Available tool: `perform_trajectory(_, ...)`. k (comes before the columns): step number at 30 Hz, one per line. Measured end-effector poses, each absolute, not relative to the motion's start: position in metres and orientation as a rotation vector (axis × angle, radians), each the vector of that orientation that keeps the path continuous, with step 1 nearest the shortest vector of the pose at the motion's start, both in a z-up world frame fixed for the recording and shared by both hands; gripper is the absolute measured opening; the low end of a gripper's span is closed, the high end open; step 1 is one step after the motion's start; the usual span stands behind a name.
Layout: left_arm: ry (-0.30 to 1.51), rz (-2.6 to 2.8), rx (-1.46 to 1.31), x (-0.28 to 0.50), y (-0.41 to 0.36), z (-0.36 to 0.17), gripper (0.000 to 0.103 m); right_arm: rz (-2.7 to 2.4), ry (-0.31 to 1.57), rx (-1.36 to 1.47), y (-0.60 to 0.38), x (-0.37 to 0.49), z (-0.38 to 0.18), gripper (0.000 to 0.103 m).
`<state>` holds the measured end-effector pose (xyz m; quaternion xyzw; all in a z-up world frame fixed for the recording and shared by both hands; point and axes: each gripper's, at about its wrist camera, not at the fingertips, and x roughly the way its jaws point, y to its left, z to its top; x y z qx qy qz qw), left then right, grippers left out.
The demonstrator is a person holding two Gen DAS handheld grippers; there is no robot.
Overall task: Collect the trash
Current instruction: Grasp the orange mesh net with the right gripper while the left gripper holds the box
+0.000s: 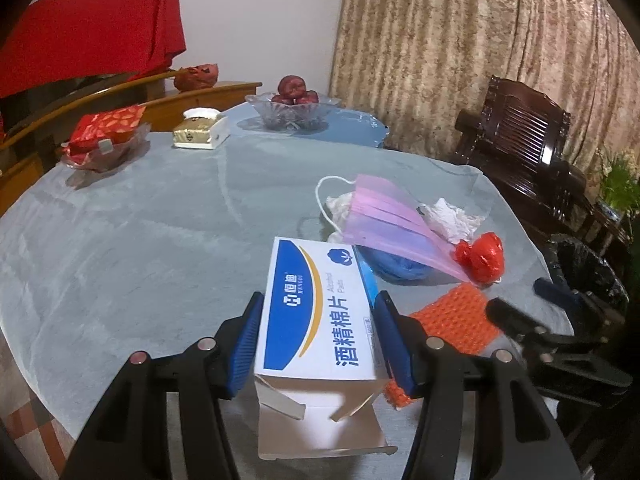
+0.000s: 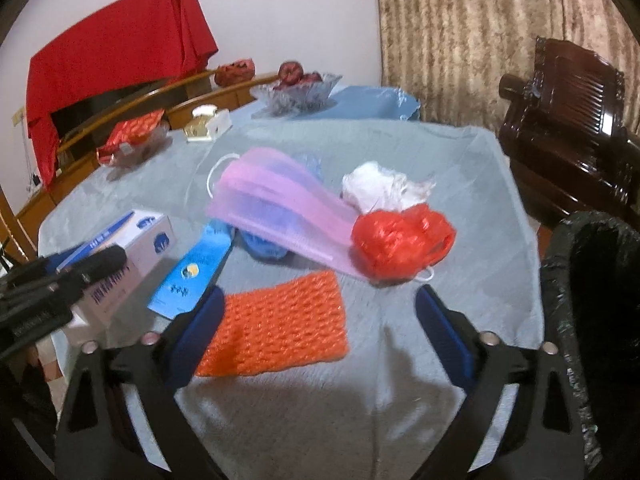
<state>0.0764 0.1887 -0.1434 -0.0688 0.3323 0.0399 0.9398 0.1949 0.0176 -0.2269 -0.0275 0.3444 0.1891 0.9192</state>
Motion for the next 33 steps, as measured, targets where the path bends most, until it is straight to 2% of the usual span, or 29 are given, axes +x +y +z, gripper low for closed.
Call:
perform_trajectory(5,0.671,0.083,-0.152,0.077,0.194,-0.144,0.055,0.399,0.762,-0.066,0.024,0.200,-0.237,0.076)
perform_trajectory(8,0.667,0.081,-0.157,0.077,0.195,-0.143,0.055,0.406,0.792,-0.079,0.028,0.203,-0.243,0.063)
perform_trajectory(10,0.665,0.080,-0.155,0.077,0.194,-0.144,0.055,0.425,0.824,-0.084,0.032,0.206,-0.248,0.047)
perform_trajectory(11,0.666,0.078,-0.156,0.077,0.194,-0.144,0.055,0.430,0.834,-0.087,0.033,0.206,-0.250,0.044)
perform_trajectory(12,0.668,0.077,-0.158,0.077,0.194,-0.145,0.055,0.436,0.846,-0.088,0.034,0.207,-0.252,0.035)
perform_trajectory(13,0.670,0.077,-0.159,0.077,0.194,-0.145,0.055,0.442,0.851,-0.087,0.035,0.207,-0.252,0.021)
perform_trajectory(16,0.676,0.075,-0.163,0.077,0.193,-0.147,0.055,0.459,0.855,-0.085,0.034,0.206,-0.251,0.007)
perform_trajectory(33,0.638,0.029,-0.158,0.077,0.172,-0.130,0.055,0.434,0.686,-0.055,-0.008,0.189,-0.183,0.005)
